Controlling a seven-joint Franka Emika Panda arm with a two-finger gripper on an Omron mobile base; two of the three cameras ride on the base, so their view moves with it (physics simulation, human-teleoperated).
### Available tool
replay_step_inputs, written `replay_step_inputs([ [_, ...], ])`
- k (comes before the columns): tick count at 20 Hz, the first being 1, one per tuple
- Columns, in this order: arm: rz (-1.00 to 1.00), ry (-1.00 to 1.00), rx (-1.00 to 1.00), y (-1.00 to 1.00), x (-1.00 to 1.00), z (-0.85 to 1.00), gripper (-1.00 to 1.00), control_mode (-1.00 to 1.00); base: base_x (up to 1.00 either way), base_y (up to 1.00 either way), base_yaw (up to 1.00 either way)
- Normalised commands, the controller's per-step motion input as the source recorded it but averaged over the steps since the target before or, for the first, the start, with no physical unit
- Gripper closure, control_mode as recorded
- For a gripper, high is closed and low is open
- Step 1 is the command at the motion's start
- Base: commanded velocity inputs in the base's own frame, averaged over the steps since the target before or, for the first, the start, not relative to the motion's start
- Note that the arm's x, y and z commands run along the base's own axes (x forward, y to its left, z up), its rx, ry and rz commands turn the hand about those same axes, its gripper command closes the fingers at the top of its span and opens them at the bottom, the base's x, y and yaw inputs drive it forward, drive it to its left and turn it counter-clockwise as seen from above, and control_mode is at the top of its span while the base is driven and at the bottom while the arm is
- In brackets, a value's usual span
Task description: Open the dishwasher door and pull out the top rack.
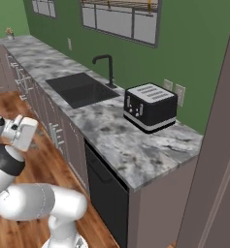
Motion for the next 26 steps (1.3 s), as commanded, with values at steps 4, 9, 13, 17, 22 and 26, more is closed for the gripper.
replay_step_inputs([
  [4, -0.05, 0.00, -0.20, -0.18, 0.00, -0.57, -1.00, -1.00, 0.00, 0.00, 0.00],
  [9, -0.07, 0.00, -0.16, -0.31, 0.00, -0.59, -1.00, -1.00, 0.00, 0.00, 0.00],
  [13, -0.10, 0.00, -0.12, -0.41, 0.00, -0.50, -1.00, -1.00, 0.00, 0.00, 0.00],
  [17, -0.12, 0.00, -0.10, -0.38, 0.00, -0.32, -1.00, -1.00, 0.00, 0.00, 0.00],
  [22, -0.11, -0.04, -0.13, -0.33, 0.00, -0.30, -1.00, -1.00, 0.00, 0.00, 0.00],
  [26, -0.10, -0.05, -0.13, -0.33, 0.00, -0.31, -1.00, -1.00, 0.00, 0.00, 0.00],
])
